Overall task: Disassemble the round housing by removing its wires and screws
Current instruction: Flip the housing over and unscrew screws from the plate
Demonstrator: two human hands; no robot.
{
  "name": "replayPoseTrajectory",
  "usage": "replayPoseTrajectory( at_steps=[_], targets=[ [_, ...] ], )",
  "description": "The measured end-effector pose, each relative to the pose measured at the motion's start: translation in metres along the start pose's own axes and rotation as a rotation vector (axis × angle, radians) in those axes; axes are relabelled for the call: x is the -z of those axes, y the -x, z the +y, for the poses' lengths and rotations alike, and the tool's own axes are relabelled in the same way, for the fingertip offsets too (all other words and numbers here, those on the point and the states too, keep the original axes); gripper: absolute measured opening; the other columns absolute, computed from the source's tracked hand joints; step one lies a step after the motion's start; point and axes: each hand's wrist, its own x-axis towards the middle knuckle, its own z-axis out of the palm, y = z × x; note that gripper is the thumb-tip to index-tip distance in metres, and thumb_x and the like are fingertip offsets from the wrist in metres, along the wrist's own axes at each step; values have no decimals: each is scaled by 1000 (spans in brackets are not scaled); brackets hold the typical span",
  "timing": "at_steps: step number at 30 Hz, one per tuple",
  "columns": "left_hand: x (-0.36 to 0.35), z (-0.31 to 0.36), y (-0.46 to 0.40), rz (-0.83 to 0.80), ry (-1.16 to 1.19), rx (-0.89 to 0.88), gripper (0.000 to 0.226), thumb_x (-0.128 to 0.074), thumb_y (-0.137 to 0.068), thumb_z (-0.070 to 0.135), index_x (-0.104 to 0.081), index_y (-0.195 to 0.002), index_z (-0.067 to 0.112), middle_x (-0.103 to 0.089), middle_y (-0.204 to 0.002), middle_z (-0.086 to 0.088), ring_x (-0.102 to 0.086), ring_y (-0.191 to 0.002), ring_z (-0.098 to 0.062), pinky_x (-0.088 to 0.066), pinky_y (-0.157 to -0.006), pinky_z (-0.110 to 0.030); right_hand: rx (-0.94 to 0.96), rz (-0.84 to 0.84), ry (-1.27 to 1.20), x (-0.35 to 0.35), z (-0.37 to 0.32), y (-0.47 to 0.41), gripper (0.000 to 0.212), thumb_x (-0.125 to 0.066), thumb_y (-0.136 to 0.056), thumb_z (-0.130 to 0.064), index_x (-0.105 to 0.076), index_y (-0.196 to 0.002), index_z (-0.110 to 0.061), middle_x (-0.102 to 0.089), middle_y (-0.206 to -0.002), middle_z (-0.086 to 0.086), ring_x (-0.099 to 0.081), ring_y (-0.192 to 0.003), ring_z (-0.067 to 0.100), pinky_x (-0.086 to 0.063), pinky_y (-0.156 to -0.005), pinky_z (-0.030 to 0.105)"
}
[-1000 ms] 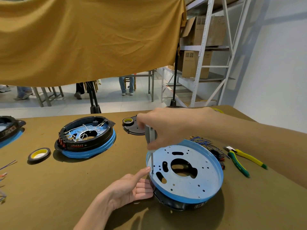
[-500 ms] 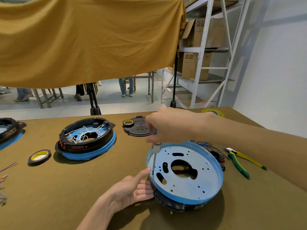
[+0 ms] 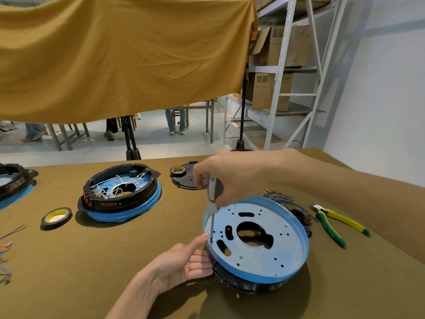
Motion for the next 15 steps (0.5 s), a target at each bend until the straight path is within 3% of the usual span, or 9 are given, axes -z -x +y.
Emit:
replayPoseTrajectory(
  at_steps=[3,5,7,9,11,13,15],
  targets=[
    [0,0,-1,6,-1,-4,87,-83,-66,52,-59,-127,-7,-77,-111,-24,-77,-102,-33,-65,-79,-36,-144,158,264,-10,0,-4,52,-57,-91,-66,-60,-108,-16,-61,-77,-1,-62,-62,14,-44,-49,29],
    [0,0,-1,3,1,-7,89,-84,-65,52,-59,-126,-7,-77,-111,-24,-77,-102,-32,-65,-79,-36,-135,210,287,-12,4,-7,42,-59,-95,-56,-64,-103,-15,-61,-77,0,-58,-64,16,-41,-49,30],
    [1,-1,-1,3,5,-3,91,-85,-63,52,-59,-127,-7,-77,-111,-24,-77,-102,-32,-65,-78,-36,-57,95,69,-6,4,-2,29,-73,-90,-36,-62,-112,-20,-63,-87,-5,-60,-77,12,-47,-57,27],
    [0,0,0,6,13,4,92,-86,-61,52,-59,-127,-7,-77,-111,-24,-78,-101,-32,-65,-77,-36,-2,-17,-70,1,3,2,42,-79,-84,-24,-57,-119,-23,-64,-94,-8,-58,-81,4,-46,-59,24],
    [0,0,-1,4,18,-1,92,-86,-62,52,-59,-127,-7,-77,-111,-24,-77,-102,-33,-65,-79,-36,-22,19,22,-4,-1,1,44,-76,-87,-37,-53,-121,-21,-63,-89,-7,-55,-75,4,-41,-56,25],
    [0,-1,-1,0,23,-9,91,-85,-64,52,-59,-127,-7,-76,-113,-24,-77,-104,-33,-65,-84,-38,-87,134,269,-11,-5,-2,48,-62,-92,-58,-56,-112,-15,-56,-78,-4,-54,-67,12,-40,-52,29],
    [1,-1,0,1,25,-8,91,-86,-64,53,-59,-127,-7,-76,-113,-24,-77,-105,-33,-65,-83,-37,-93,182,328,-13,-5,-3,44,-60,-96,-55,-60,-105,-12,-58,-78,0,-59,-69,21,-43,-52,31]
  ],
)
